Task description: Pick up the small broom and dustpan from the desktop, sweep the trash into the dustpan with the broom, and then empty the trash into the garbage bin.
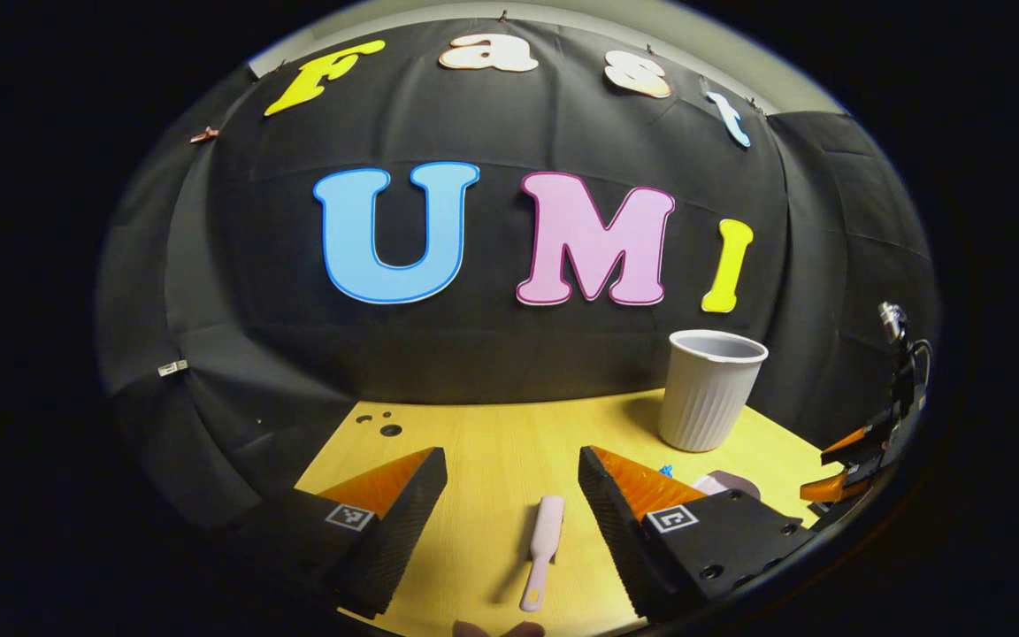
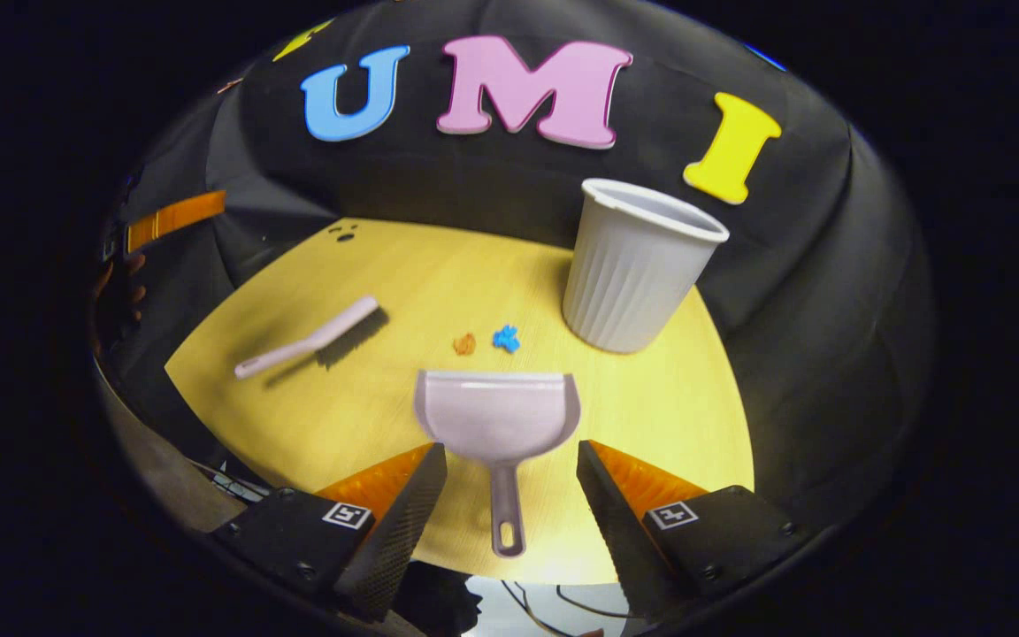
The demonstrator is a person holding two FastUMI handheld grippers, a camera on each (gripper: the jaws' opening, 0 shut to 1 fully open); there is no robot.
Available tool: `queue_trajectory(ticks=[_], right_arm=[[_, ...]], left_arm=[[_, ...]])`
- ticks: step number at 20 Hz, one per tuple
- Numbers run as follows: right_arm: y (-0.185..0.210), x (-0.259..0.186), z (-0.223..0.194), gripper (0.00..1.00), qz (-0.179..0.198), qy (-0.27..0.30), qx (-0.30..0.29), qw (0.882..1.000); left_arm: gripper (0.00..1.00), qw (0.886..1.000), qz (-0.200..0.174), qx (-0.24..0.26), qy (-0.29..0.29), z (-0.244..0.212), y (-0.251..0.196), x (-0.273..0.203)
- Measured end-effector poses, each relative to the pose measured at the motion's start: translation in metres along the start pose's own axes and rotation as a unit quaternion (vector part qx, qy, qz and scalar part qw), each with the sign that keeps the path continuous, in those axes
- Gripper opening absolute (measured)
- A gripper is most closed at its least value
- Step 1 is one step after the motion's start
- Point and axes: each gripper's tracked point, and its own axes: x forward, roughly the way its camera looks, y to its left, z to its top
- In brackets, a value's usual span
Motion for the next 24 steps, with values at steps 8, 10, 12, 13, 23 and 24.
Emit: queue_trajectory(ticks=[8,10,12,13,23,24], right_arm=[[0.001,0.076,-0.065,0.96,0.019,0.144,0.024,0.989],[0.003,0.095,-0.073,0.94,0.022,0.168,0.034,0.985],[0.004,0.108,-0.080,0.92,0.025,0.192,0.038,0.980],[0.004,0.113,-0.083,0.92,0.028,0.204,0.038,0.978],[0.003,0.134,-0.087,0.58,0.030,0.268,0.021,0.963],[0.003,0.137,-0.086,0.56,0.029,0.269,0.025,0.962]], left_arm=[[0.96,1.000,0.016,-0.008,0.017,-0.027,0.012,-0.004],[0.96,1.000,0.017,0.003,0.016,-0.029,0.010,-0.003],[0.96,1.000,0.017,0.009,0.020,-0.033,0.006,-0.004],[0.96,1.000,0.017,0.010,0.022,-0.034,0.004,-0.003],[0.96,0.998,0.033,0.009,0.049,-0.052,-0.001,0.006],[0.96,0.998,0.035,0.009,0.057,-0.055,-0.001,0.007]])
